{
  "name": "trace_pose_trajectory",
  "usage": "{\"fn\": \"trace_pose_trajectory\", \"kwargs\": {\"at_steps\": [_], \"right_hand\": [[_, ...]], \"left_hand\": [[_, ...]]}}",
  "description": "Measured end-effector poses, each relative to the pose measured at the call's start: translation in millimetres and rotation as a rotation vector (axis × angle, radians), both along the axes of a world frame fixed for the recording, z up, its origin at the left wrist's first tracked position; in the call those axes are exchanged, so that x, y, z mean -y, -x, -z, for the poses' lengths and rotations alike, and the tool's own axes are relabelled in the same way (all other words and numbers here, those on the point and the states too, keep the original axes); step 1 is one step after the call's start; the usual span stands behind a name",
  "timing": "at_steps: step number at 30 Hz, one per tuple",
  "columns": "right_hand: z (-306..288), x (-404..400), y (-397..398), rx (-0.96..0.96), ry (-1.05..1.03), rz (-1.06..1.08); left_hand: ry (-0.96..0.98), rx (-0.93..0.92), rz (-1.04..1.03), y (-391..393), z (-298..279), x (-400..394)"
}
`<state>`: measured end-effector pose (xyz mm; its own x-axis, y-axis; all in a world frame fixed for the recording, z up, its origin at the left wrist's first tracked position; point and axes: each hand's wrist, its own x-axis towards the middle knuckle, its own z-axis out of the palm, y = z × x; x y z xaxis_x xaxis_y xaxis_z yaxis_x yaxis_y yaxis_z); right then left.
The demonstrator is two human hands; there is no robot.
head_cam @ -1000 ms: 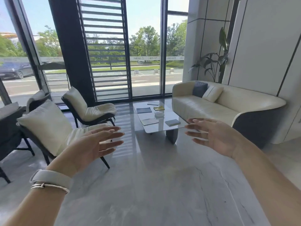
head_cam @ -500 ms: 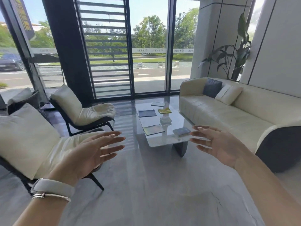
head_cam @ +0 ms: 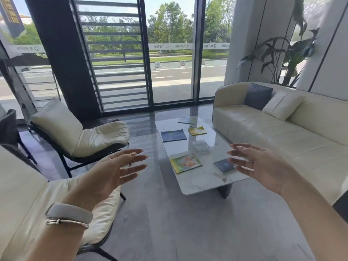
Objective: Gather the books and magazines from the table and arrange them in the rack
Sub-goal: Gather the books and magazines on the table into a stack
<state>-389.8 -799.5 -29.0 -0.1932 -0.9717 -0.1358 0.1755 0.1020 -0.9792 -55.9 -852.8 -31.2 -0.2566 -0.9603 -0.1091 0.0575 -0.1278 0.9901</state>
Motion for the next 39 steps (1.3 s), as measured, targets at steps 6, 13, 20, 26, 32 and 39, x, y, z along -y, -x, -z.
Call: {"fn": "trace_pose_trajectory", "kwargs": {"at_steps": [6,13,20,26,32,39], "right_hand": [[25.8,136.7,11.3,0.015,-0.035,0.004],[49.5,312.8,36.2,0.013,-0.093,0.026],[57.2,449.0,45.7,0.008,-0.150,0.036],[95.6,538.2,47.2,0.042,-0.225,0.129],[129.8,641.6,31.6,0.086,-0.268,0.294],[141.4,706.0,18.5,0.169,-0.297,0.548]], "left_hand": [[-0.038,0.015,0.002,21.9,20.4,139.2],[-0.087,0.032,0.009,59.0,36.6,315.1],[-0.180,0.027,0.040,75.4,49.9,456.7],[-0.251,0.041,0.110,78.7,86.7,576.2],[-0.281,0.129,0.251,77.0,112.8,729.9],[-0.290,0.229,0.499,112.2,114.1,865.8]]}}
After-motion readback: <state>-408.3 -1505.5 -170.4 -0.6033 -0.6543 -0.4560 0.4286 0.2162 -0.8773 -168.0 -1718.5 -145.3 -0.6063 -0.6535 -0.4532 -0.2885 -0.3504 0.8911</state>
